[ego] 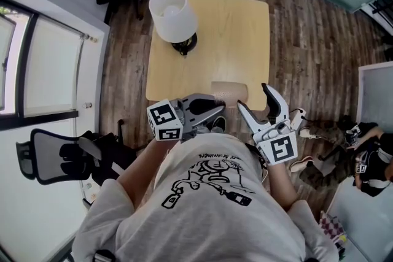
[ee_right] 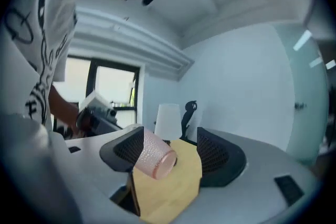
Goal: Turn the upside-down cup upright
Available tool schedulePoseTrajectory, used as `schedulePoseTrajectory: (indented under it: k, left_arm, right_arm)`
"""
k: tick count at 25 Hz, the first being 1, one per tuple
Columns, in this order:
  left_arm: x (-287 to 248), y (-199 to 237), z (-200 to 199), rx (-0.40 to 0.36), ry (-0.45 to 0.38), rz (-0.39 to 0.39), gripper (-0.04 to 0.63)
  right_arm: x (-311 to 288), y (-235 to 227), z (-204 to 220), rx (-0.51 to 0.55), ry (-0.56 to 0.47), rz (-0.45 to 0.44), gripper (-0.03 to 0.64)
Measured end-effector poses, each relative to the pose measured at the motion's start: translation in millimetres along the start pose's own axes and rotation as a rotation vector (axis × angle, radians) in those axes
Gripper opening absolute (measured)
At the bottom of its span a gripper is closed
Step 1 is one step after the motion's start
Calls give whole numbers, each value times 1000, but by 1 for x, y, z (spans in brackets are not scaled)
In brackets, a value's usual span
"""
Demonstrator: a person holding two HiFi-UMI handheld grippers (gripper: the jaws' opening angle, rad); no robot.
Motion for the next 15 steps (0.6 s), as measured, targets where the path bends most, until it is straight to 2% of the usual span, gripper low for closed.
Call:
schedulePoseTrajectory:
  k: [1,4,8,12,15]
  left_arm:
    - [4,3,-1,-3,-1,-9,21]
    - [12,13,-2,-10,2,-30,21]
    - [10,21,1,2,19,-52,21]
    - [4,16,3,7,34,-34,21]
    - [-4,6,5,20,48,-5,21]
  right_arm:
    - [-5,6,-5,105,35,-11,313]
    - [-11,26,3,425,233,-97,313]
    - [-17,49,18,766,379,-164,313]
    - [-22,58,44,933,550,-218,314]
    - [-23,56,55,971,604,-219,314]
Point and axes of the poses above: the fingertips, and each gripper's own axes: x backward along the fingers, y to its left, z out of its underside, the point moved 3 cm from there along x, backward along the fingers, and after that the axes turned 14 degrees about x, right-handed, at the moved point
